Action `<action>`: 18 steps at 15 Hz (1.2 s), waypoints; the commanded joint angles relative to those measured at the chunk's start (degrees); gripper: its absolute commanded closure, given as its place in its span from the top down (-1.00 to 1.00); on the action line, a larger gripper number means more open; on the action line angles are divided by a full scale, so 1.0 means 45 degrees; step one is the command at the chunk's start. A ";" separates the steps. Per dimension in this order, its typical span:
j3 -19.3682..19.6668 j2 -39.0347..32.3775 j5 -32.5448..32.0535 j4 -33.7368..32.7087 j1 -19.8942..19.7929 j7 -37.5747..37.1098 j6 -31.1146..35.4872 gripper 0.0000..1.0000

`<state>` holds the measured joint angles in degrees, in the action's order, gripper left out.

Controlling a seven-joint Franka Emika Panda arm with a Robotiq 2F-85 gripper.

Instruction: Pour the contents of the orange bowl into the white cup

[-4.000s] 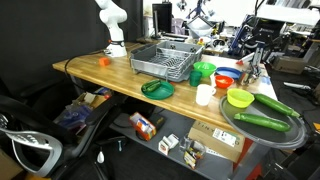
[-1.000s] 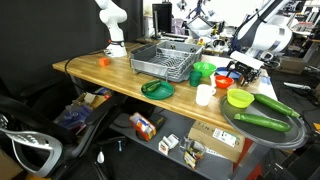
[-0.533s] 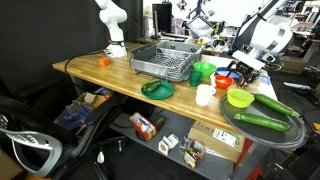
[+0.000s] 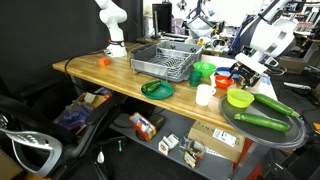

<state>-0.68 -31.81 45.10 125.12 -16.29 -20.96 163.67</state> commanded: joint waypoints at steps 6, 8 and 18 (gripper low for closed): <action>-0.0592 0.0120 0.0677 0.0286 -0.0370 0.0877 0.0457 0.37; -0.0654 0.0036 0.0621 0.0201 -0.0342 0.0813 0.0436 0.07; -0.0819 0.0004 0.0857 -0.0071 -0.0427 0.0703 0.0699 -1.00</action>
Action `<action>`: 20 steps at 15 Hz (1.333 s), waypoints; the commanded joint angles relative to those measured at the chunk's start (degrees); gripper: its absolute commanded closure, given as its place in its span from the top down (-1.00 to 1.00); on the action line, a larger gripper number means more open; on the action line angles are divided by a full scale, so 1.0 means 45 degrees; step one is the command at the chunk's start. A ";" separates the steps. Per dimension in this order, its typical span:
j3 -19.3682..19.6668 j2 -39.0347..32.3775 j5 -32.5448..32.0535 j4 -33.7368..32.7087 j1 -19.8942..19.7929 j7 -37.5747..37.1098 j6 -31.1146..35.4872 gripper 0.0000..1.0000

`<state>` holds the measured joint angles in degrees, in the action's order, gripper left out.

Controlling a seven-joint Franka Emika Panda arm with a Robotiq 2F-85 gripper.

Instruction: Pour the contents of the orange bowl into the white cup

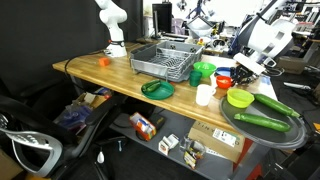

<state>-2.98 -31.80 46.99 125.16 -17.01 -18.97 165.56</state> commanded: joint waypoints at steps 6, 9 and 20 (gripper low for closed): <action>-0.0288 0.0208 0.0260 -0.0055 -0.0169 0.0257 0.0366 -0.96; -0.0089 0.0811 -0.0258 0.0306 0.0097 0.0227 0.0073 -0.96; 0.1498 0.4943 -0.4963 0.2835 0.2214 0.0314 -0.2188 -0.96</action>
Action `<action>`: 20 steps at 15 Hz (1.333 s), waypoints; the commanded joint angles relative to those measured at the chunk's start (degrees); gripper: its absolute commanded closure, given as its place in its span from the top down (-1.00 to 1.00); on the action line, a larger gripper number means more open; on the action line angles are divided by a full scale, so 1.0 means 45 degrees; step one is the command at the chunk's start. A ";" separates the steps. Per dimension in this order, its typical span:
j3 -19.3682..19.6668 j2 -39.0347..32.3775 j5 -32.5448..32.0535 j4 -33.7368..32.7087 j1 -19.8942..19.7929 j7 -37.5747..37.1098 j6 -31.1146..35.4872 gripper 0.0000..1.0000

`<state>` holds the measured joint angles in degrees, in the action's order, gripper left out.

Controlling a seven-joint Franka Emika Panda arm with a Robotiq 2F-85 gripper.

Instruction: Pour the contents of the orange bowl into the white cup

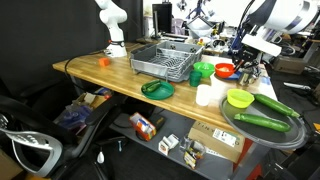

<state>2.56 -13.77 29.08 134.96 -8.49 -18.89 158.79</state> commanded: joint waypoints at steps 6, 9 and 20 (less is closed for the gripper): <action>-0.0097 0.2090 -0.1622 0.1025 0.0776 0.1769 -0.2585 -0.96; -0.0020 0.1951 -0.1609 0.0934 0.0939 0.1325 -0.2352 -0.84; 0.0141 0.1995 -0.4280 0.1070 0.1254 -0.0013 -0.2201 -0.96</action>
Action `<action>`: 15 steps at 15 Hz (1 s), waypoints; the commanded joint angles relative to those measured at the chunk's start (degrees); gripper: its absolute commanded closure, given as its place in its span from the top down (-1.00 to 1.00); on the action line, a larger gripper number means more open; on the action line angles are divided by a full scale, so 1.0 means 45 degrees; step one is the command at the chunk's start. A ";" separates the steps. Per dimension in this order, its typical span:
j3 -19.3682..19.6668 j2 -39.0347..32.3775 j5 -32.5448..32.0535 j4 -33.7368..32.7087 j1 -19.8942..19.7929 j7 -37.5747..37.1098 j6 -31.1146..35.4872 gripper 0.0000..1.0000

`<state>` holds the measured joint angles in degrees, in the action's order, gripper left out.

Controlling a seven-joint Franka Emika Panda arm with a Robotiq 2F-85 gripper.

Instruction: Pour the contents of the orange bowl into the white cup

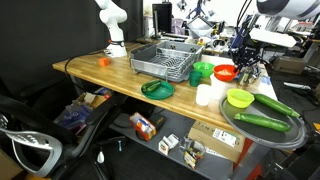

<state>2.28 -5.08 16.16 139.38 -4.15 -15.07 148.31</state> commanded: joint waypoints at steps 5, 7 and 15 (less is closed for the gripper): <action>0.0255 0.0050 -0.5078 -0.0125 0.0934 -0.3370 0.0011 -0.96; 0.0244 0.0111 -0.6590 -0.0259 0.1226 -0.4624 -0.0278 -0.96; 0.0029 -0.0344 -1.1217 -0.0755 0.1873 -0.8879 -0.0601 -0.96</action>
<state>2.45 -5.31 -31.00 137.43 3.18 -51.38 147.83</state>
